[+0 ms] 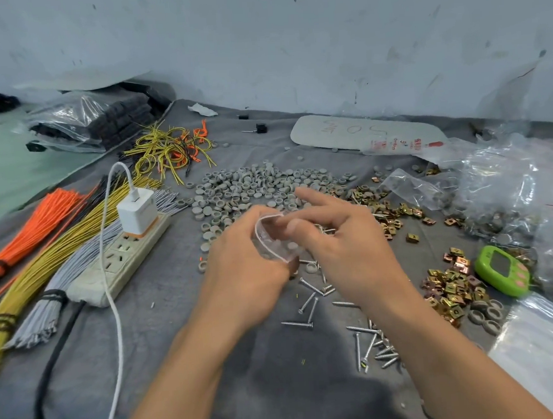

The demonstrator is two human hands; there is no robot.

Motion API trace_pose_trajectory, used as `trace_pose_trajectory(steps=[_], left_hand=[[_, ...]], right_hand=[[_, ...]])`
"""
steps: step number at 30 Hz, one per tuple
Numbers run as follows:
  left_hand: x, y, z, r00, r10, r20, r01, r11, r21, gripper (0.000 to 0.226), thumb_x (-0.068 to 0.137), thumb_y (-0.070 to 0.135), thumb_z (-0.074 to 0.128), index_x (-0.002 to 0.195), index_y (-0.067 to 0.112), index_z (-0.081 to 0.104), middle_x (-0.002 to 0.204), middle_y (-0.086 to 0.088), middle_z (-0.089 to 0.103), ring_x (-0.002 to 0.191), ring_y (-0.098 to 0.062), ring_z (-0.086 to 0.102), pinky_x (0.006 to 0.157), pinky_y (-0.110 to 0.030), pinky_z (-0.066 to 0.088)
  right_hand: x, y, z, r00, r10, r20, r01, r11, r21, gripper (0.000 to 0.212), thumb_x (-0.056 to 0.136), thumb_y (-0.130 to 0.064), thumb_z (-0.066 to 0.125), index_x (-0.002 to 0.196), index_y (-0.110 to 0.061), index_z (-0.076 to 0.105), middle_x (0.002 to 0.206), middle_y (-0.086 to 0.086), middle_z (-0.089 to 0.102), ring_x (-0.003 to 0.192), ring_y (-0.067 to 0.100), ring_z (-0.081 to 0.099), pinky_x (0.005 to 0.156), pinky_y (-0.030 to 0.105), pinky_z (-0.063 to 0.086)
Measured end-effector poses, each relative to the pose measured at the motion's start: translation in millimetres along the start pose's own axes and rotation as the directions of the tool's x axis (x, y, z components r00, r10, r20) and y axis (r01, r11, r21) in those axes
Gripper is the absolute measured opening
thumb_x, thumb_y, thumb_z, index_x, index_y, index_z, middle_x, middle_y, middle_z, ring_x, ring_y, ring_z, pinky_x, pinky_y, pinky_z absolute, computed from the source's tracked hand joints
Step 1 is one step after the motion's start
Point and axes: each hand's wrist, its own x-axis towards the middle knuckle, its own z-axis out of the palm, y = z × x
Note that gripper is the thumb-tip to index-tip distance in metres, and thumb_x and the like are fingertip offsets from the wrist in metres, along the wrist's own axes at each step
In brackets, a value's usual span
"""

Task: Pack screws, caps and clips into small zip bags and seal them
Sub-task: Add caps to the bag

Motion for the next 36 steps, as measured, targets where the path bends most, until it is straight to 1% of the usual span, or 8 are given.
trace_pose_trajectory(steps=[3, 6, 10, 14, 22, 27, 32, 36], left_hand=[[3.2, -3.2, -3.4, 0.998, -0.017, -0.059, 0.018, 1.000, 0.018, 0.033, 0.073, 0.026, 0.086, 0.093, 0.042, 0.065, 0.088, 0.030, 0.071, 0.083, 0.009, 0.066, 0.068, -0.014, 0.046], [3.6, -3.9, -8.9, 0.995, -0.020, -0.094, 0.022, 0.999, 0.026, 0.028, 0.076, 0.028, 0.084, 0.091, 0.040, 0.064, 0.089, 0.032, 0.070, 0.083, 0.009, 0.065, 0.069, -0.014, 0.045], [2.6, -4.4, -10.6, 0.995, -0.023, -0.101, 0.025, 0.999, 0.021, 0.028, 0.075, 0.026, 0.083, 0.092, 0.038, 0.065, 0.087, 0.032, 0.070, 0.082, 0.009, 0.064, 0.067, -0.004, 0.041], [0.9, -5.6, -13.7, 0.996, -0.029, -0.082, 0.031, 0.999, 0.012, 0.028, 0.074, 0.028, 0.084, 0.092, 0.039, 0.065, 0.087, 0.031, 0.070, 0.083, 0.008, 0.065, 0.066, -0.003, 0.040], [-1.9, -3.2, -16.2, 0.997, -0.035, -0.069, 0.038, 0.999, 0.031, 0.028, 0.074, 0.032, 0.082, 0.091, 0.043, 0.064, 0.088, 0.030, 0.070, 0.084, 0.010, 0.064, 0.066, -0.003, 0.041], [-0.7, -1.5, -6.9, 0.999, -0.035, -0.015, 0.036, 0.998, 0.059, 0.032, 0.071, 0.039, 0.082, 0.095, 0.043, 0.061, 0.088, 0.026, 0.070, 0.083, 0.008, 0.063, 0.065, -0.009, 0.044], [-3.8, 5.1, 3.8, 0.999, 0.012, 0.041, -0.016, 0.995, 0.100, 0.037, 0.069, 0.030, 0.074, 0.098, 0.039, 0.051, 0.093, 0.031, 0.063, 0.083, 0.006, 0.057, 0.063, -0.013, 0.044], [-6.0, 6.6, 8.4, 0.999, 0.030, 0.016, -0.032, 0.997, 0.072, 0.039, 0.067, 0.033, 0.067, 0.099, 0.037, 0.047, 0.089, 0.025, 0.065, 0.077, 0.004, 0.059, 0.056, -0.010, 0.040]], right_hand=[[3.2, 15.1, -9.4, 0.967, 0.055, -0.248, -0.060, 0.998, -0.012, 0.015, 0.090, -0.021, 0.074, 0.086, -0.032, 0.084, 0.100, -0.023, 0.076, 0.084, -0.010, 0.066, 0.079, 0.019, 0.050], [1.5, 26.6, -6.5, 0.980, 0.194, -0.053, -0.201, 0.921, -0.334, 0.018, 0.092, -0.021, 0.072, 0.092, -0.037, 0.080, 0.098, -0.019, 0.075, 0.061, -0.010, 0.062, 0.057, 0.001, 0.039], [-2.7, 33.3, 12.6, 0.956, 0.205, 0.208, -0.018, 0.752, -0.659, 0.025, 0.094, -0.025, 0.063, 0.110, -0.036, 0.077, 0.108, -0.006, 0.077, 0.106, 0.019, 0.067, 0.100, 0.031, 0.048], [-5.0, 31.5, 24.4, 0.976, 0.141, 0.165, 0.018, 0.705, -0.709, 0.020, 0.089, -0.028, 0.064, 0.106, -0.036, 0.071, 0.100, -0.007, 0.074, 0.106, 0.020, 0.062, 0.101, 0.034, 0.031], [-7.8, 24.1, 19.5, 0.997, 0.072, -0.042, -0.083, 0.802, -0.591, 0.021, 0.100, -0.025, 0.057, 0.089, -0.035, 0.071, 0.083, -0.011, 0.068, 0.094, 0.020, 0.049, 0.098, 0.033, 0.031], [-23.9, 2.3, 3.8, 0.899, -0.243, -0.365, 0.100, 0.924, -0.370, 0.013, 0.089, -0.028, 0.076, 0.090, -0.041, 0.077, 0.083, -0.034, 0.058, 0.098, 0.004, 0.048, 0.087, 0.012, 0.030], [-22.9, -3.2, 16.2, 0.978, -0.107, -0.178, 0.073, 0.979, -0.191, 0.032, 0.084, -0.017, 0.083, 0.078, -0.048, 0.076, 0.127, -0.025, 0.065, 0.131, 0.011, 0.045, 0.112, 0.020, 0.028], [-19.0, -6.2, 14.5, 0.998, 0.059, 0.023, -0.061, 0.993, 0.100, 0.037, 0.090, -0.018, 0.075, 0.078, -0.053, 0.078, 0.159, -0.014, 0.044, 0.145, -0.012, 0.028, 0.122, 0.023, 0.023]])
